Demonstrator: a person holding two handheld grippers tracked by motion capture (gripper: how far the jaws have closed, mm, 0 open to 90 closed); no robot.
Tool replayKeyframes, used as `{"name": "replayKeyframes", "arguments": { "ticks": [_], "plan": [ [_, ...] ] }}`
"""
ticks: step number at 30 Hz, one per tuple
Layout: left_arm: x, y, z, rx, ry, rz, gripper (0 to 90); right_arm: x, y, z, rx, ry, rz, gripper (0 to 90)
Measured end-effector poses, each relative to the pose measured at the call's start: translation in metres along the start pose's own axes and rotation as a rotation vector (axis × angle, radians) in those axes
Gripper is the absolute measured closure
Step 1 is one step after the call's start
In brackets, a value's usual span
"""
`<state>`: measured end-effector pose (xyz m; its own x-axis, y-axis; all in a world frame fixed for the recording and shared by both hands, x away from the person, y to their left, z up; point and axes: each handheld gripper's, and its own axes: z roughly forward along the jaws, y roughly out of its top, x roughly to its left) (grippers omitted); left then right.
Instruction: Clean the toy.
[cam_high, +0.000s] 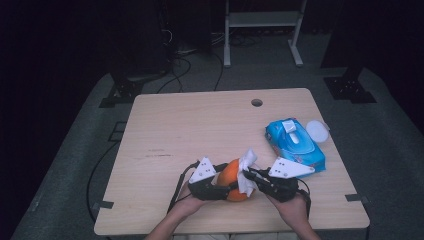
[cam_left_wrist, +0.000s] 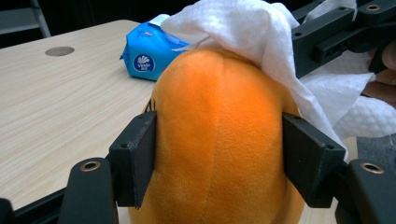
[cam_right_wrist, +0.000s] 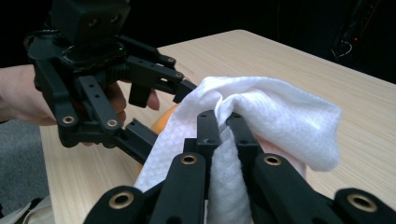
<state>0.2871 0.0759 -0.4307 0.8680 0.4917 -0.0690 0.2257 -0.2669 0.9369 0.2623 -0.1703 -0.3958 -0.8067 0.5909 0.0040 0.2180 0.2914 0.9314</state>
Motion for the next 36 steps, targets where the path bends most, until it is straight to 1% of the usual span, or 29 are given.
{"name": "replayKeyframes", "arguments": {
  "ticks": [2,4,5,6,7,8,9,10,11,12,13,15,16,18,20,21,22,24,25,26,27,28,29,31,32,33,34,36],
  "plan": [
    [-0.001,0.0,0.0,0.001,-0.007,0.004,32.4,-0.006,-0.002,-0.001,-0.002,-0.009,0.028,85.0],
    [-0.003,0.0,0.001,0.0,-0.026,0.03,29.2,-0.013,-0.005,-0.002,0.003,-0.015,0.046,85.0],
    [-0.004,0.0,0.002,0.003,-0.044,0.035,26.8,-0.016,-0.007,-0.002,0.005,-0.019,0.057,84.9],
    [-0.004,-0.001,0.002,0.007,-0.049,0.051,24.2,-0.017,-0.008,-0.002,0.009,-0.028,0.061,84.9],
    [-0.005,-0.001,0.003,0.005,-0.044,0.057,24.1,-0.018,-0.008,-0.003,0.009,-0.034,0.061,84.9],
    [-0.005,-0.002,0.003,0.007,-0.039,0.054,24.7,-0.018,-0.008,-0.003,0.008,-0.033,0.062,84.9],
    [-0.005,-0.002,0.003,0.009,-0.03,0.057,27.2,-0.016,-0.007,-0.003,0.006,-0.033,0.063,84.9],
    [-0.006,-0.002,0.003,0.01,-0.025,0.063,29.7,-0.012,-0.006,-0.003,0.0,-0.03,0.053,85.0],
    [-0.008,-0.003,0.004,0.009,-0.025,0.065,31.2,-0.007,-0.004,-0.002,-0.001,-0.021,0.034,84.9],
    [-0.01,-0.003,0.006,0.009,-0.033,0.073,32.1,-0.002,-0.002,-0.001,-0.006,-0.003,0.014,84.9],
    [-0.013,-0.004,0.007,0.012,-0.04,0.088,33.1,0.002,0.0,0.001,-0.009,0.013,-0.002,84.9],
    [-0.019,-0.003,0.009,0.02,-0.036,0.126,34.3,0.006,0.003,0.003,0.001,0.015,-0.024,84.9],
    [-0.021,-0.003,0.009,0.021,-0.032,0.138,35.0,0.004,0.003,0.003,0.001,0.009,-0.022,84.9],
    [-0.021,-0.004,0.01,0.017,-0.04,0.139,35.5,-0.004,0.001,0.001,-0.006,-0.003,0.001,84.9],
    [-0.02,-0.005,0.009,0.02,-0.05,0.148,35.4,-0.014,-0.003,-0.003,-0.004,-0.034,0.028,84.8],
    [-0.02,-0.004,0.009,0.017,-0.052,0.147,34.3,-0.019,-0.006,-0.005,-0.003,-0.046,0.05,84.8],
    [-0.02,-0.004,0.009,0.013,-0.048,0.14,32.3,-0.022,-0.008,-0.006,-0.003,-0.05,0.06,84.8],
    [-0.017,-0.003,0.011,0.014,-0.036,0.117,24.1,-0.024,-0.01,-0.007,-0.002,-0.055,0.063,84.9],
    [-0.016,-0.004,0.012,0.021,-0.037,0.111,20.7,-0.023,-0.009,-0.007,0.003,-0.055,0.065,84.9],
    [-0.016,-0.005,0.012,0.023,-0.04,0.111,20.7,-0.021,-0.008,-0.007,0.001,-0.051,0.061,84.9],
    [-0.018,-0.007,0.013,0.022,-0.041,0.113,22.0,-0.017,-0.006,-0.006,-0.003,-0.047,0.046,84.9],
    [-0.019,-0.007,0.013,0.025,-0.039,0.123,23.6,-0.011,-0.004,-0.005,-0.001,-0.036,0.029,84.9],
    [-0.02,-0.007,0.013,0.025,-0.04,0.122,25.1,-0.003,-0.002,-0.003,-0.002,-0.007,0.013,84.8],
    [-0.024,-0.007,0.013,0.036,-0.045,0.157,28.3,0.008,0.001,0.002,0.009,0.021,-0.023,84.8],
    [-0.026,-0.008,0.013,0.038,-0.042,0.169,29.9,0.012,0.003,0.005,0.022,0.021,-0.049,84.9],
    [-0.027,-0.008,0.013,0.041,-0.04,0.177,31.3,0.013,0.003,0.006,0.029,0.011,-0.066,84.9],
    [-0.027,-0.008,0.012,0.041,-0.041,0.181,32.2,0.011,0.003,0.006,0.031,0.008,-0.055,84.9],
    [-0.027,-0.008,0.012,0.039,-0.046,0.183,33.2,0.0,0.001,0.003,0.014,-0.001,-0.004,84.9]
  ]
}}
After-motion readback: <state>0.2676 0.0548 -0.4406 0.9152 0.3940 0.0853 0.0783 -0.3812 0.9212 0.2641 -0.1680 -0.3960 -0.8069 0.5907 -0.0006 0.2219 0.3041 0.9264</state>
